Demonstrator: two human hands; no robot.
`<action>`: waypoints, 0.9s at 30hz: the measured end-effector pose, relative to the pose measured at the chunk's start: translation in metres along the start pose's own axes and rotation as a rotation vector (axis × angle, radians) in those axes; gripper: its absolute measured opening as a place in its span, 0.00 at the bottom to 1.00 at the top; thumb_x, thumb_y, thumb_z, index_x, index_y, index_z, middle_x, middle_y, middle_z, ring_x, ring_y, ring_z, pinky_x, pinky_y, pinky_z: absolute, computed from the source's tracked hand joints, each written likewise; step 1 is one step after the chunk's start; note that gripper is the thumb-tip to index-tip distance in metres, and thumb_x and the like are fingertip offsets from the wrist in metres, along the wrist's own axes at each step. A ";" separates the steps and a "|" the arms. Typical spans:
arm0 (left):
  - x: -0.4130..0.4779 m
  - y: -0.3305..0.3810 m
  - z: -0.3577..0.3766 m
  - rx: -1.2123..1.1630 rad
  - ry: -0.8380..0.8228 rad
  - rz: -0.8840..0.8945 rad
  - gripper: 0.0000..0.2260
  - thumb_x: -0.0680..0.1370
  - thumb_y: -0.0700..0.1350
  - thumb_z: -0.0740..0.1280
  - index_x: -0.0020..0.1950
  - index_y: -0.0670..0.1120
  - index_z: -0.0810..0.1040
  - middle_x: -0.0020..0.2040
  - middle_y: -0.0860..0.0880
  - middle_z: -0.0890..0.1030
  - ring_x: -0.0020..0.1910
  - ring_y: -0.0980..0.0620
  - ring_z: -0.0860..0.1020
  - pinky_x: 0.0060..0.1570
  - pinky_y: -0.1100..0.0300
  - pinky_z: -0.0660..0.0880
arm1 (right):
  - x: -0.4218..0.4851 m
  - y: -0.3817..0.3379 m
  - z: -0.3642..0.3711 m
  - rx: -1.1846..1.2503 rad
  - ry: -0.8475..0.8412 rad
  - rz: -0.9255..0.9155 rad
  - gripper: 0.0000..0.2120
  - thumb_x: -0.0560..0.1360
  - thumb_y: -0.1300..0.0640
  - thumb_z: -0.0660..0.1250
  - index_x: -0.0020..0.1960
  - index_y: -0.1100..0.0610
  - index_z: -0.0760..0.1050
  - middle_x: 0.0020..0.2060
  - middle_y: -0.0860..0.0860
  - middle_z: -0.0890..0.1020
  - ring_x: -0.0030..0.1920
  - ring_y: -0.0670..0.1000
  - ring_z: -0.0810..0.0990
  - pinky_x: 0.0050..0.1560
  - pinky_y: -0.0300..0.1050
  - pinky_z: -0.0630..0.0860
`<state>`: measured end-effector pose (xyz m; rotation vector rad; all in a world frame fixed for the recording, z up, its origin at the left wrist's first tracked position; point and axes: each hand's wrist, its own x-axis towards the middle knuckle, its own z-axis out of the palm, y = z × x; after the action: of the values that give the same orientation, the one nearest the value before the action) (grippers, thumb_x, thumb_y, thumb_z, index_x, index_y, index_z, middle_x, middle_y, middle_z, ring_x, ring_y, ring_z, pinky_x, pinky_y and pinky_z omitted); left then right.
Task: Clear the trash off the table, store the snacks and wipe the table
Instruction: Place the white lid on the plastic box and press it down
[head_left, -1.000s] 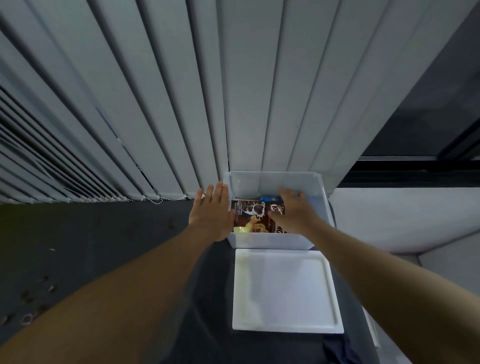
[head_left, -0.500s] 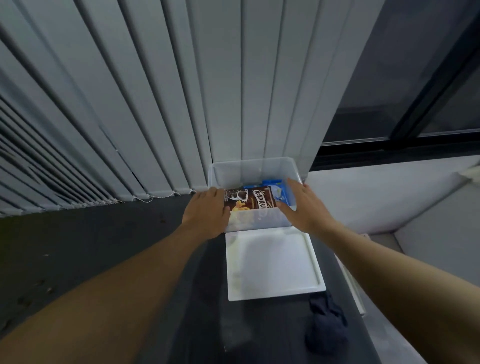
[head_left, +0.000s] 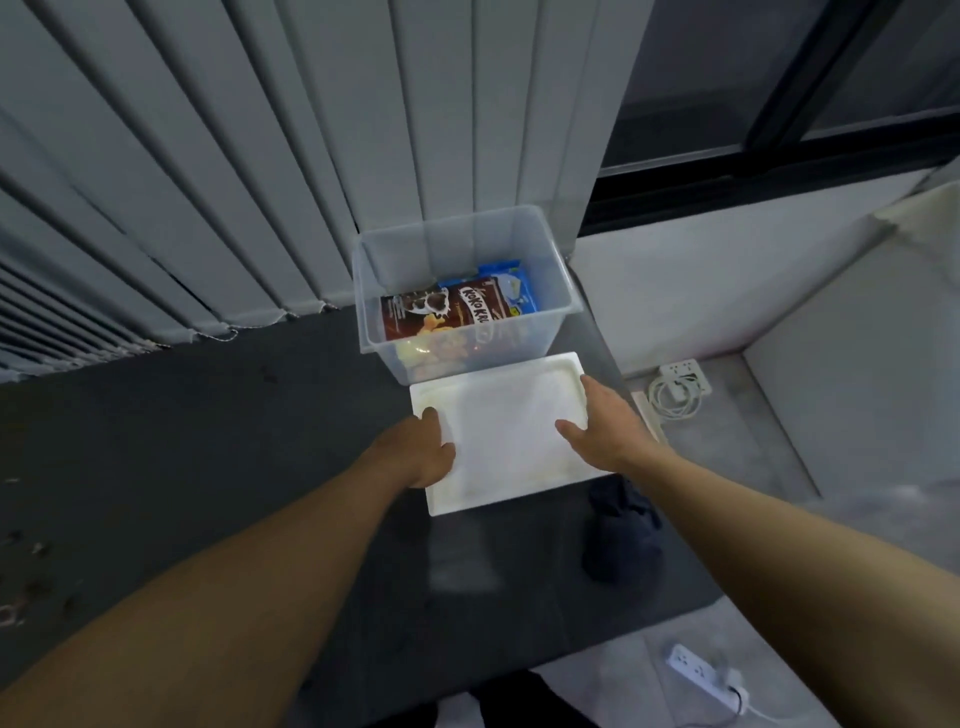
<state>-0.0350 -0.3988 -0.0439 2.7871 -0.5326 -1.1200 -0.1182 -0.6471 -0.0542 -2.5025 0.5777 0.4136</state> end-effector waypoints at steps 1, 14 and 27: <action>0.003 0.001 0.008 -0.025 -0.039 -0.022 0.31 0.83 0.55 0.56 0.80 0.42 0.51 0.76 0.39 0.64 0.71 0.39 0.69 0.66 0.50 0.70 | -0.002 0.002 0.007 -0.004 -0.036 0.015 0.30 0.76 0.44 0.68 0.72 0.54 0.63 0.69 0.53 0.72 0.67 0.57 0.71 0.64 0.56 0.73; 0.015 -0.006 0.028 -0.498 0.213 -0.143 0.12 0.73 0.50 0.75 0.53 0.54 0.77 0.65 0.47 0.69 0.58 0.45 0.76 0.54 0.58 0.76 | 0.017 0.001 0.014 0.227 -0.066 0.244 0.33 0.76 0.60 0.65 0.77 0.46 0.57 0.70 0.56 0.60 0.71 0.60 0.60 0.68 0.55 0.66; -0.023 -0.022 -0.001 -0.342 0.430 0.088 0.06 0.78 0.38 0.64 0.49 0.49 0.70 0.54 0.50 0.67 0.45 0.51 0.74 0.51 0.52 0.78 | 0.003 0.001 -0.021 0.432 0.113 0.222 0.17 0.71 0.71 0.60 0.55 0.55 0.64 0.44 0.52 0.73 0.47 0.55 0.74 0.37 0.45 0.72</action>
<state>-0.0432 -0.3698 -0.0325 2.5591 -0.3694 -0.5070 -0.1122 -0.6609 -0.0384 -2.0641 0.8912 0.1999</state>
